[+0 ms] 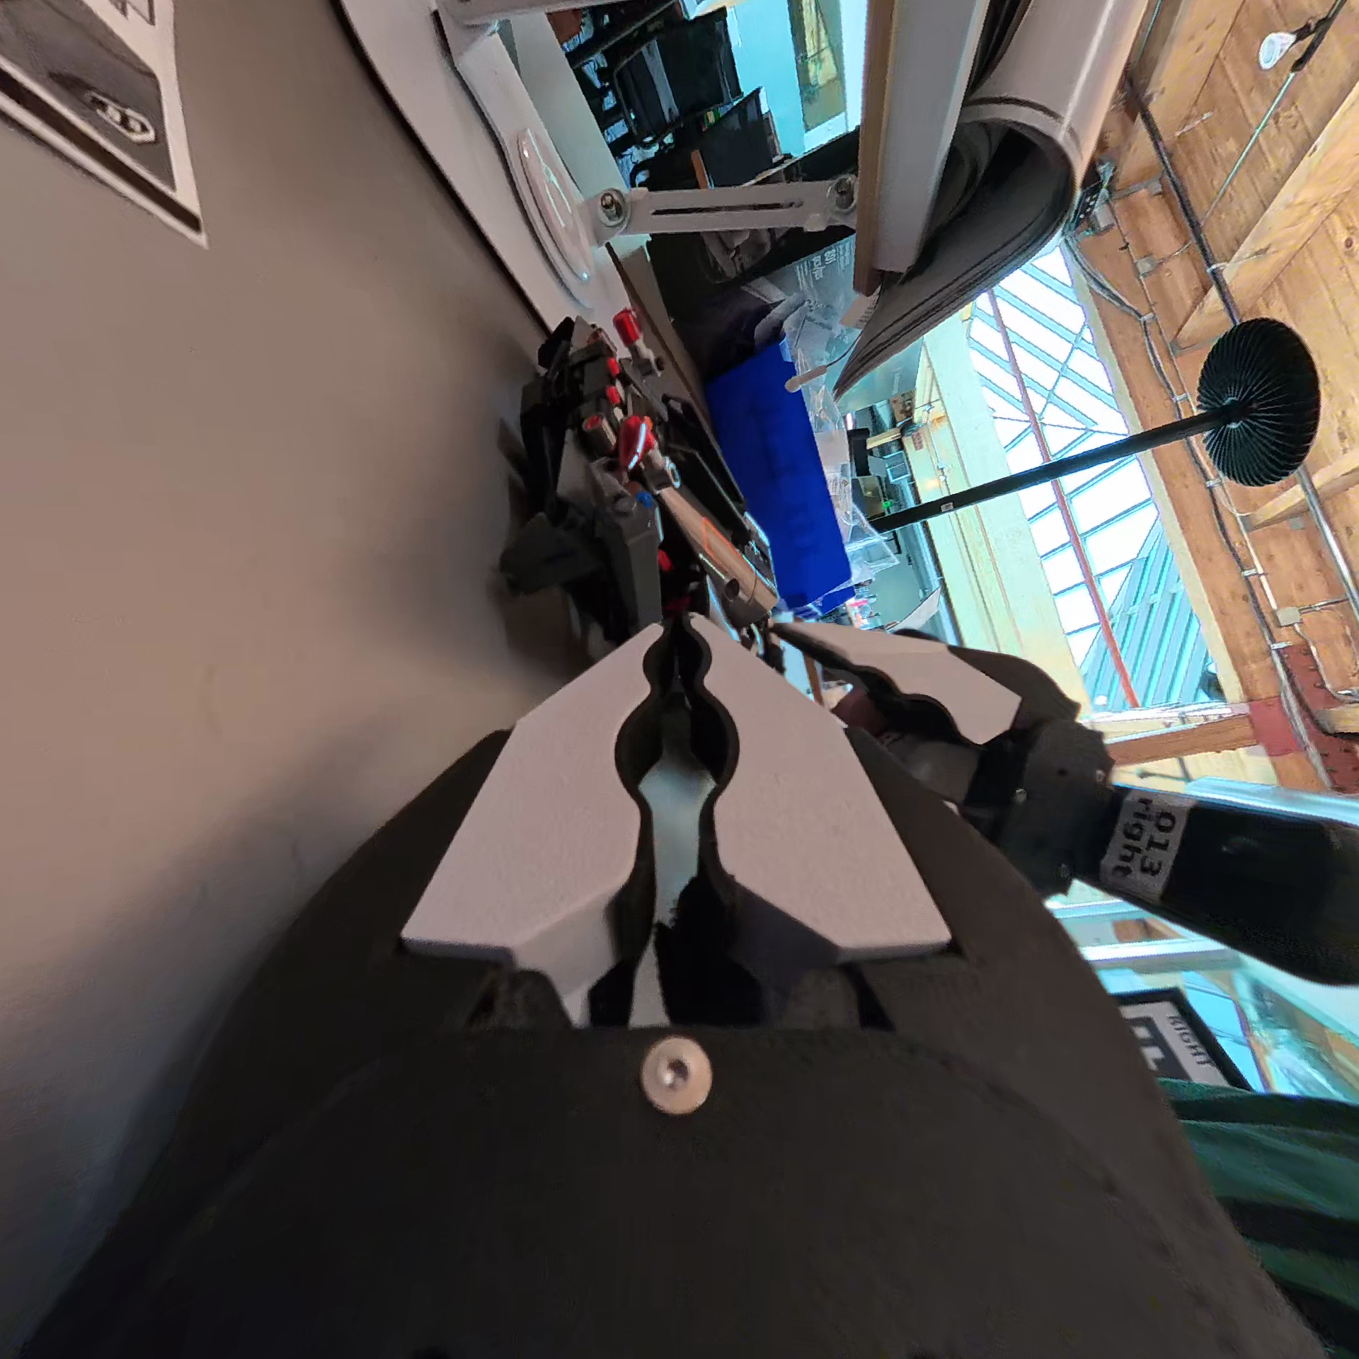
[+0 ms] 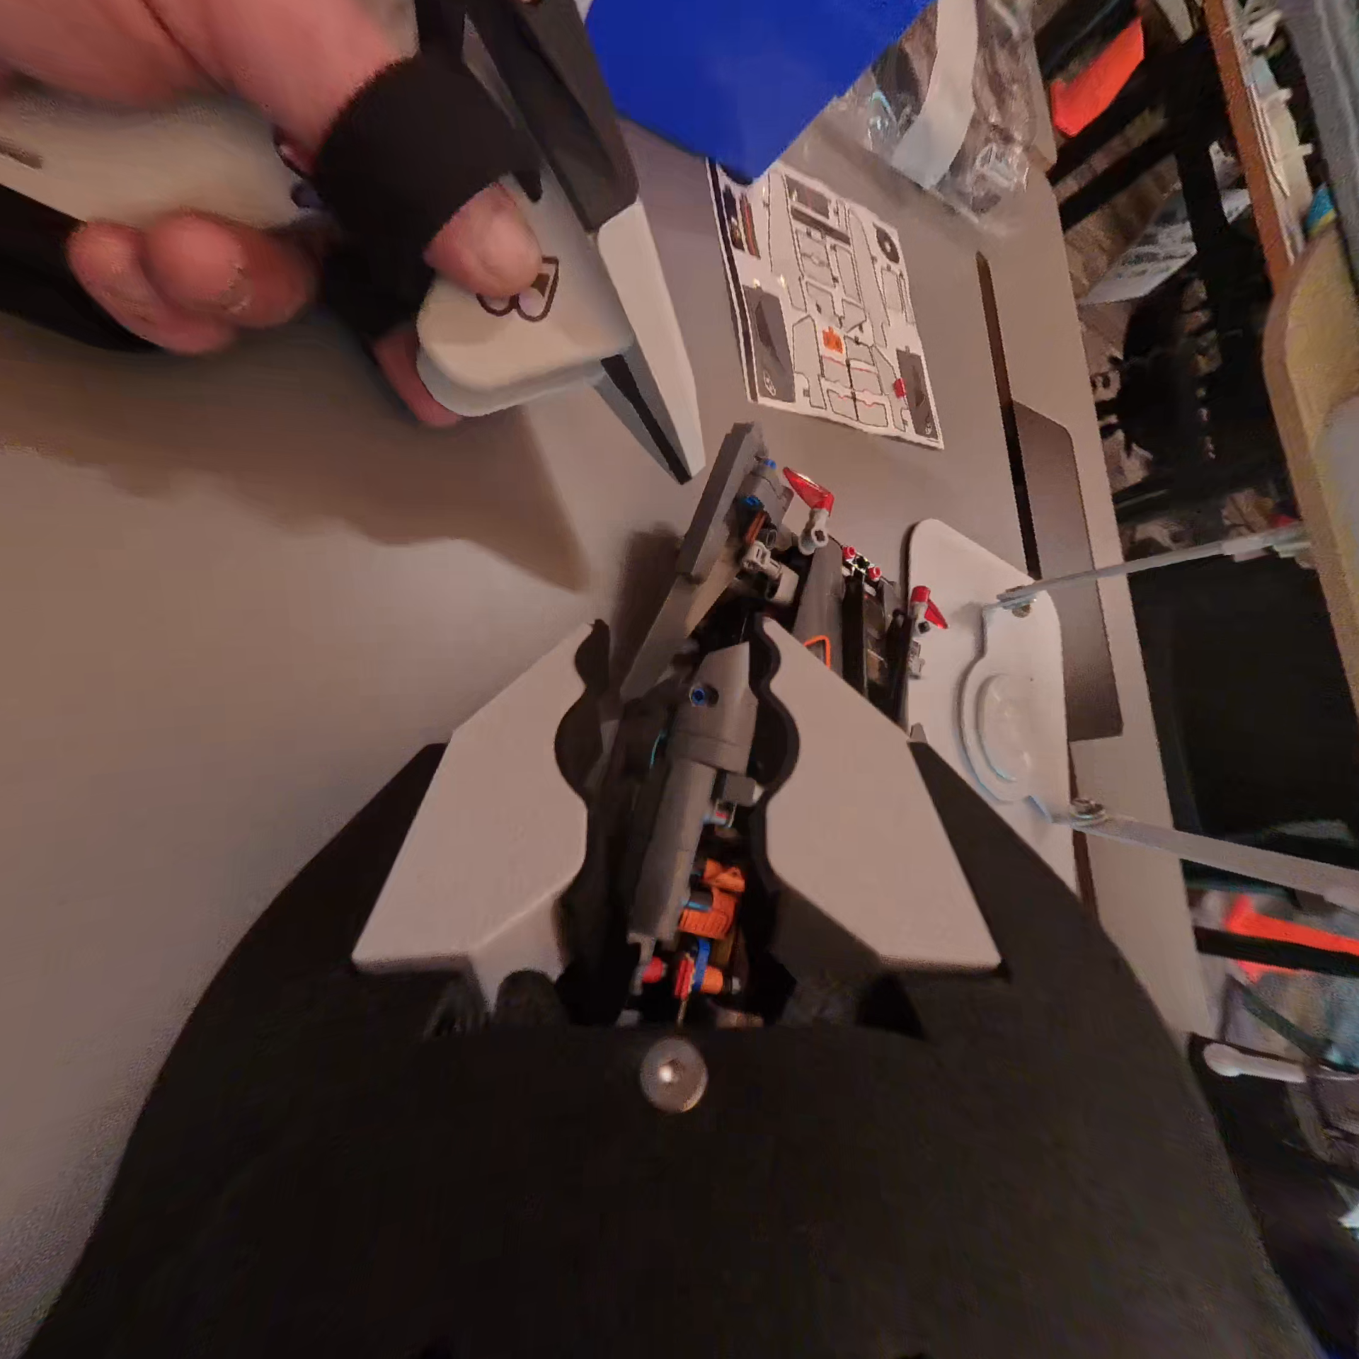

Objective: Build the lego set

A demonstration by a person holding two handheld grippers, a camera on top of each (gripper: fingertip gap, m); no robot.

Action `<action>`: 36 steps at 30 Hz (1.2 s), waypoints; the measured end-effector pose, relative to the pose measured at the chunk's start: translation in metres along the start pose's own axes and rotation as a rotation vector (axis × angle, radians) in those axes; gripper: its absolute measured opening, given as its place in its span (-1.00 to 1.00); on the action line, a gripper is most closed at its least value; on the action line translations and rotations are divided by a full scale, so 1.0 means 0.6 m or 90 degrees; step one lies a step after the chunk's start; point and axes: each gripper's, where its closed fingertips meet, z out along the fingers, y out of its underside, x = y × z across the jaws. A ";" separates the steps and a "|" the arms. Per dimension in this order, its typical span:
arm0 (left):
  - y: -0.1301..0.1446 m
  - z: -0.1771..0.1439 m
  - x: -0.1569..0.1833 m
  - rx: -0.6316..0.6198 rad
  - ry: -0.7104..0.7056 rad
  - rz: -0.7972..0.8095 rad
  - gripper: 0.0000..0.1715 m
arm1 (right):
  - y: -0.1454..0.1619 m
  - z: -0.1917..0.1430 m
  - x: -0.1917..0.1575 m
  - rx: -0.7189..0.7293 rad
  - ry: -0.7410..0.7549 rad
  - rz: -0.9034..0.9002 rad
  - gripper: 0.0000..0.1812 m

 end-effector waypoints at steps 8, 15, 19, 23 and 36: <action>-0.023 0.013 -0.006 0.023 0.007 -0.019 -0.71 | 0.005 0.044 -0.015 -0.072 0.044 -0.083 -0.62; -0.029 0.022 -0.006 0.018 0.003 -0.004 -0.92 | 0.008 0.054 -0.008 -0.080 0.070 -0.090 -0.61; -0.022 0.014 0.000 0.024 0.011 -0.006 -0.92 | 0.013 0.063 -0.006 -0.087 0.068 -0.084 -0.56; -0.010 0.004 0.009 0.027 0.025 -0.015 -0.92 | 0.011 0.069 0.002 -0.098 0.099 -0.101 -0.65; -0.019 -0.030 0.094 0.106 0.127 0.091 -0.68 | -0.023 0.013 0.032 0.016 -0.016 0.109 -0.95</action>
